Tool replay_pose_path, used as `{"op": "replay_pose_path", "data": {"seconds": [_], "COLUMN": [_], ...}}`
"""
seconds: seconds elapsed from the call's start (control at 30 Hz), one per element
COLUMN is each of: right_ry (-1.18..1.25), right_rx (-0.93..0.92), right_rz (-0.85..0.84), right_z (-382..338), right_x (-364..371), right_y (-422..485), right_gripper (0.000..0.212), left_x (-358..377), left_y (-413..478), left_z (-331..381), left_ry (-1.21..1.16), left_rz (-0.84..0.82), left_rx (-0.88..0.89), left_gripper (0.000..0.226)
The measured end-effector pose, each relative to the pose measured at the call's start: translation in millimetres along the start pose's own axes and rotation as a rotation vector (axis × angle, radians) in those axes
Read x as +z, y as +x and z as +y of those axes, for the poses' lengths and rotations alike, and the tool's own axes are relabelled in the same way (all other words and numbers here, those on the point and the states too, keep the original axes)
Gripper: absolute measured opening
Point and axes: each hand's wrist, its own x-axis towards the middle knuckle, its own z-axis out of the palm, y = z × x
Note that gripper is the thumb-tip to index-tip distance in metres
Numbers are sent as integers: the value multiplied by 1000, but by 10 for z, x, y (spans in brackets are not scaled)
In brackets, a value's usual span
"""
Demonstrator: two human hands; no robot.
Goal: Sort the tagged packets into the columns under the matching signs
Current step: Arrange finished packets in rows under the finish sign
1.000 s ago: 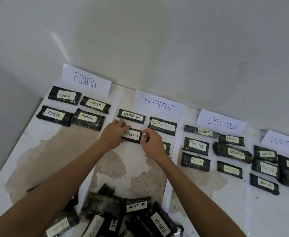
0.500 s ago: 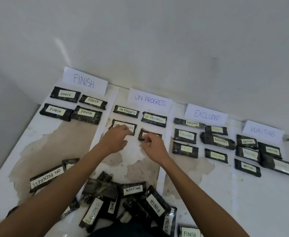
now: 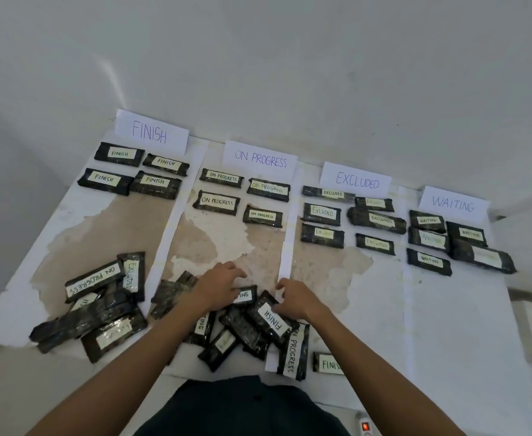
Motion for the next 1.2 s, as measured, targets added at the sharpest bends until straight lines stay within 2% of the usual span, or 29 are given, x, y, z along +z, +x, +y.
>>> {"op": "replay_pose_path", "data": {"seconds": [0.07, 0.2, 0.33, 0.37, 0.5, 0.63, 0.7, 0.77, 0.87, 0.97, 1.2], "right_ry": [33, 169, 184, 190, 285, 570, 738, 873, 986, 1001, 1009], "right_rx": [-5, -19, -36, -43, -64, -60, -54, -29, -9, -26, -65], "right_rz": [-1, 84, 45, 46, 140, 225, 222, 219, 161, 119, 64], "right_z": [70, 108, 107, 100, 89, 32, -32, -120, -293, -504, -1112], "right_x": [139, 222, 212, 192, 161, 99, 54, 24, 47, 91, 158], "right_y": [-62, -141, -185, -194, -244, -315, -342, -365, -350, -303, -147], "right_gripper": [57, 46, 11, 8, 17, 26, 35, 39, 44, 47, 41], "left_x": [124, 292, 427, 449, 507, 453, 417, 399, 335, 241, -172], "left_y": [-106, -281, -412, -436, -533, -585, -608, -636, -642, -628, -741], "left_z": [80, 261, 437, 475, 577, 690, 719, 726, 684, 525, -144], "left_ry": [-37, -157, -255, -289, -480, -706, -559, -266, -58, -47, -70], "left_rz": [20, 86, 119, 143, 256, 254, 271, 369, 512, 532, 457], "left_rx": [-33, -78, -130, -149, -277, -388, -360, -269, -190, -172, -191], "left_gripper": [39, 39, 42, 43, 47, 49, 64, 75, 76, 77, 78]}}
